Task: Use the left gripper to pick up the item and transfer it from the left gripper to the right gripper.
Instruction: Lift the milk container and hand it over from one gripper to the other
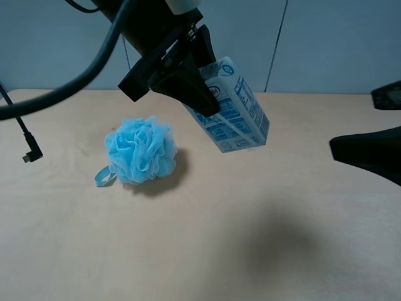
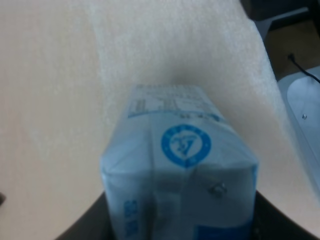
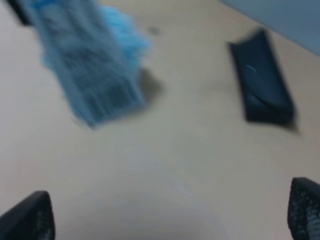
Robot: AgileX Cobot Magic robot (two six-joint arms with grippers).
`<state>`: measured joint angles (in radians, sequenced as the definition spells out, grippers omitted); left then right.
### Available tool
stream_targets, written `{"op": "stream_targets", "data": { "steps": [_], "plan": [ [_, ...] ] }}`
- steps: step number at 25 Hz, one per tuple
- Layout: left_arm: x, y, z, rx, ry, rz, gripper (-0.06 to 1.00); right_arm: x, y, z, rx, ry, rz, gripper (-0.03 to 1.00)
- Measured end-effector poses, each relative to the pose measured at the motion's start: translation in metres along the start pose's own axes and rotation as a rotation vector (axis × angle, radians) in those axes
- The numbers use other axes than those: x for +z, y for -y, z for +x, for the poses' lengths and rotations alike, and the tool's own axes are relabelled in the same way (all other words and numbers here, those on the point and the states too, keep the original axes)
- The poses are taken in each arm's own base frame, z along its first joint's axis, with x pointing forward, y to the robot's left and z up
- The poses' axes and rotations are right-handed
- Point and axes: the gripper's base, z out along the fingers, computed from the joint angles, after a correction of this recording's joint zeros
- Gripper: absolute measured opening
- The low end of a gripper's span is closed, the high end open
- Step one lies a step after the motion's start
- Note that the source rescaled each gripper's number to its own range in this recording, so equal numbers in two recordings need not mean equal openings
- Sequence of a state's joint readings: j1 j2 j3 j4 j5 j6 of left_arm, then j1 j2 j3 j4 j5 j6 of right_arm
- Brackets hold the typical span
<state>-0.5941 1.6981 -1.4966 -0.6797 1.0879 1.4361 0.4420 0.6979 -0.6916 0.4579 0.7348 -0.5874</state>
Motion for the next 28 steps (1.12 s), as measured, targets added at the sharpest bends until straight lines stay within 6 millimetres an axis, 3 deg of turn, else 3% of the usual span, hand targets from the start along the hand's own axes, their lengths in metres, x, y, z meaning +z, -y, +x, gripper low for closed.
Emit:
{"op": "stream_targets", "data": {
  "steps": [11, 17, 28],
  "plan": [
    [0.000, 0.001, 0.000, 0.019, -0.001, 0.007, 0.00, 0.072, -0.016, -0.041, -0.102, -0.057, -0.160, 1.00],
    [0.000, 0.001, 0.000, 0.035, -0.001, 0.007, 0.00, 0.099, -0.015, -0.040, -0.093, -0.093, -0.176, 1.00],
    [0.000, 0.001, -0.003, 0.026, 0.034, 0.009, 0.00, 0.126, -0.016, -0.041, -0.078, -0.062, -0.220, 1.00]
  ]
}}
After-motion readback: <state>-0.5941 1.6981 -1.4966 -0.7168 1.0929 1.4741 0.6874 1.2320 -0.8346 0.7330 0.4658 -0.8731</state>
